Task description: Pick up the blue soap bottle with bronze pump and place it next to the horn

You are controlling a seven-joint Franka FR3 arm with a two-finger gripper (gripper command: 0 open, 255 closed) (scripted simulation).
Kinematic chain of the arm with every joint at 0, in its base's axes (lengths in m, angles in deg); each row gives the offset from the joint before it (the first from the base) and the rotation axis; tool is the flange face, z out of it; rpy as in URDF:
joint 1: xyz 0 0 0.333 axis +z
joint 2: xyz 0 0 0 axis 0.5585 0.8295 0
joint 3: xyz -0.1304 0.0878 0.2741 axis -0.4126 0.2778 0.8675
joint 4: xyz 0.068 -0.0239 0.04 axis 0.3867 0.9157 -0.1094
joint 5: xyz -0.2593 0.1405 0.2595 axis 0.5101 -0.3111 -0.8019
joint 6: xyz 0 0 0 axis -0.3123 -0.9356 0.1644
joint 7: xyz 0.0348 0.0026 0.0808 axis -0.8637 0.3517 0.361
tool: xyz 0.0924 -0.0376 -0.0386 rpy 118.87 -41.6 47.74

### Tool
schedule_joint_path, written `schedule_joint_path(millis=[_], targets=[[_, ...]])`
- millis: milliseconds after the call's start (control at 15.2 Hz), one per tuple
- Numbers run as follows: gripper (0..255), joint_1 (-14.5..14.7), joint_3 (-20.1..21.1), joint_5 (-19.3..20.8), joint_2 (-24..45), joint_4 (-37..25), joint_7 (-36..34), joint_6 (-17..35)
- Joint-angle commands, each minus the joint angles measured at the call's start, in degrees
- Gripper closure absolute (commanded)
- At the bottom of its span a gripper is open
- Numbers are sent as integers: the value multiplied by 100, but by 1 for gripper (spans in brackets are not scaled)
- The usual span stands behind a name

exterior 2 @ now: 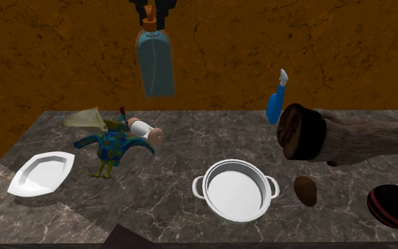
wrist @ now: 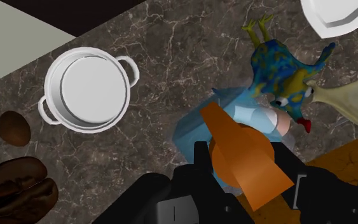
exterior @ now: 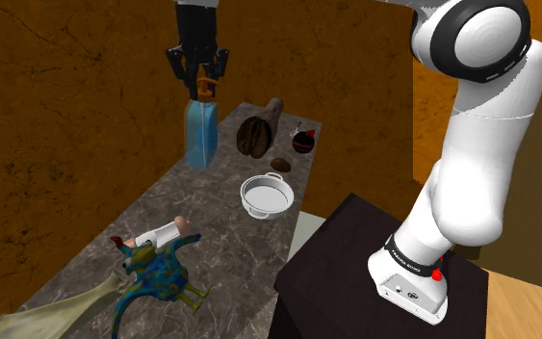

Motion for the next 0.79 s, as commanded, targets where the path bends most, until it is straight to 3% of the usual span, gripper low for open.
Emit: schedule_joint_path(millis=[0, 396, 726], targets=[[255, 13, 3, 10, 49, -239, -19, -190], [255, 67, 13, 53, 274, -1013, -78, -739], [255, -435, -196, -50, -337, -164, 588, -539]])
